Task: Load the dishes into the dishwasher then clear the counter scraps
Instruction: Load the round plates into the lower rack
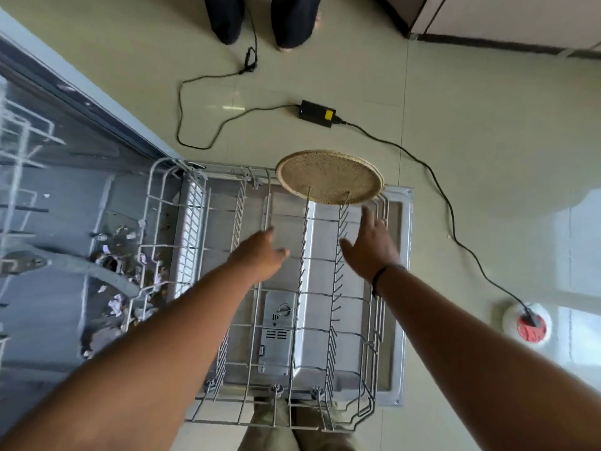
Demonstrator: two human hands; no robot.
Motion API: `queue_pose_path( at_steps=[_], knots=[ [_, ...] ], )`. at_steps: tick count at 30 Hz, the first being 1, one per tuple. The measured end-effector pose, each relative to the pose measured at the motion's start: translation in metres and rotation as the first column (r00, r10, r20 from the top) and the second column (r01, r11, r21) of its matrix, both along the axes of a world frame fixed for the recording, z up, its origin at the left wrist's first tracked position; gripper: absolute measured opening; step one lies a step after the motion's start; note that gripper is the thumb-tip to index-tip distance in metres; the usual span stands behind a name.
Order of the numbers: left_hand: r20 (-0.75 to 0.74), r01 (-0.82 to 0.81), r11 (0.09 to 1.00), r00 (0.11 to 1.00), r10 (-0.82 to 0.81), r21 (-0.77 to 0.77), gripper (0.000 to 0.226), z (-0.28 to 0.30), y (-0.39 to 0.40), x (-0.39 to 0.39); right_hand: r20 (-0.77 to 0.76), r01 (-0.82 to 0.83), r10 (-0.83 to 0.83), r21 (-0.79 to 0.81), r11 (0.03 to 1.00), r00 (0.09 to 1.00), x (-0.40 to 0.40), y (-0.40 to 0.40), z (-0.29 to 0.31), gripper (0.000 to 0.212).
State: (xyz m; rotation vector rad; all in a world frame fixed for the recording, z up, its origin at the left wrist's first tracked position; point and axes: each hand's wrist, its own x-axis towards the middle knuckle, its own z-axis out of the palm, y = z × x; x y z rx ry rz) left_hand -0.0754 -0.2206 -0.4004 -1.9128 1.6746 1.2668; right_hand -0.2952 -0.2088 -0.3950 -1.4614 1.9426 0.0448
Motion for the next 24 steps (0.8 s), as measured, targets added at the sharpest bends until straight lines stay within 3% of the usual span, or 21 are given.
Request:
queue_pose_path(
  at_steps=[3, 7, 15, 22, 24],
  knots=[
    [0.144, 0.28, 0.956, 0.953, -0.267, -0.085, 0.072, 0.036, 0.042, 0.008, -0.083, -0.207, 0.212, 0.066, 0.976, 0.974, 0.016, 0.028, 0.028, 0.082],
    [0.182, 0.316, 0.924, 0.943, -0.28, -0.215, 0.066, 0.108, 0.09, 0.025, -0.17, -0.389, 0.398, 0.085, 0.917, 0.902, 0.041, 0.06, 0.093, 0.084],
    [0.24, 0.155, 0.867, 0.97, -0.042, -0.474, 0.063, 0.264, 0.193, 0.057, -0.215, -0.618, 0.593, -0.072, 0.783, 0.776, 0.096, 0.11, 0.233, 0.092],
    [0.218, -0.006, 0.654, 0.94, 0.261, -0.757, 0.059, 0.4, 0.299, 0.109, -0.253, -0.707, 0.67, -0.39, 0.59, 0.698, 0.169, 0.171, 0.354, 0.091],
    [0.22, -0.027, 0.585, 0.912, 0.347, -0.811, 0.059, 0.439, 0.348, 0.124, -0.275, -0.74, 0.72, -0.481, 0.47, 0.637, 0.192, 0.204, 0.39, 0.084]
  ],
)
